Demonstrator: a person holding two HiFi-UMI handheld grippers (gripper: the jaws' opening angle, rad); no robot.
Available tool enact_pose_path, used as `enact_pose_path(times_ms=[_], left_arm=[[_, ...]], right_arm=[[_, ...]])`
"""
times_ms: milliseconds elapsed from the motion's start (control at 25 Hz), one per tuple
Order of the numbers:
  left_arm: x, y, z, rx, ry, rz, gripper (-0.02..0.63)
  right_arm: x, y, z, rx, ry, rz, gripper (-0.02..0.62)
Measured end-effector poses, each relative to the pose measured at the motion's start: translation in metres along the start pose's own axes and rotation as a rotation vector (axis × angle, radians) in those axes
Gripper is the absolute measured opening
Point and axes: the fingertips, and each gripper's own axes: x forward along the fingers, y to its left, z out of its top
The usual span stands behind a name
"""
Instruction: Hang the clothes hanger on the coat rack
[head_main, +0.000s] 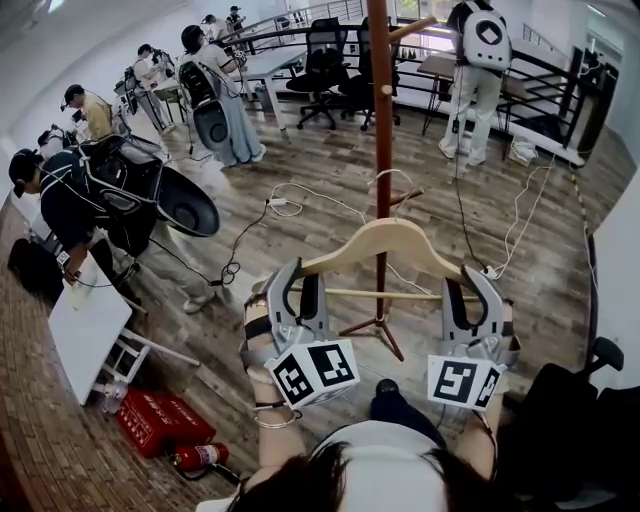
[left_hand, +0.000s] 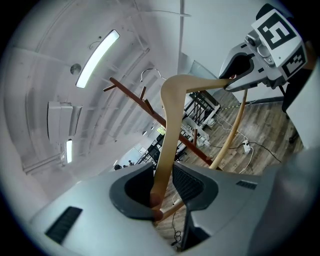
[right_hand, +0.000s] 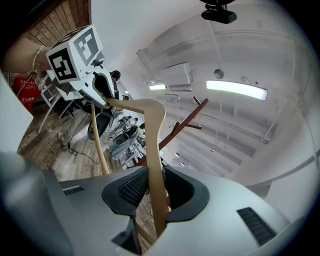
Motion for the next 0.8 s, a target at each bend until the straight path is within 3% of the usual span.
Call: enact_pose_path(times_ms=[200, 360, 600, 800], left_arm=[[0.017, 0.002, 0.005, -0.022, 0.004, -0.001, 0.12], [0.03, 0.001, 0.007, 0.011, -0.004, -0.001, 0.12], [0.046, 0.007, 0.021, -0.027, -0.001, 0.009, 0.12], [0.058, 0.007, 0.019, 0.004, -0.005, 0.011, 0.12]], right_arm=[[0.017, -0.005, -0.004, -0.001, -0.001, -0.001, 0.117], [0.028, -0.011, -0.009, 0.001, -0.005, -0.003, 0.117], [0.046, -0.023, -0.011, 0.002, -0.021, -0.009, 0.117], [0.058, -0.028, -0.011, 0.001, -0.031, -0.008, 0.117]])
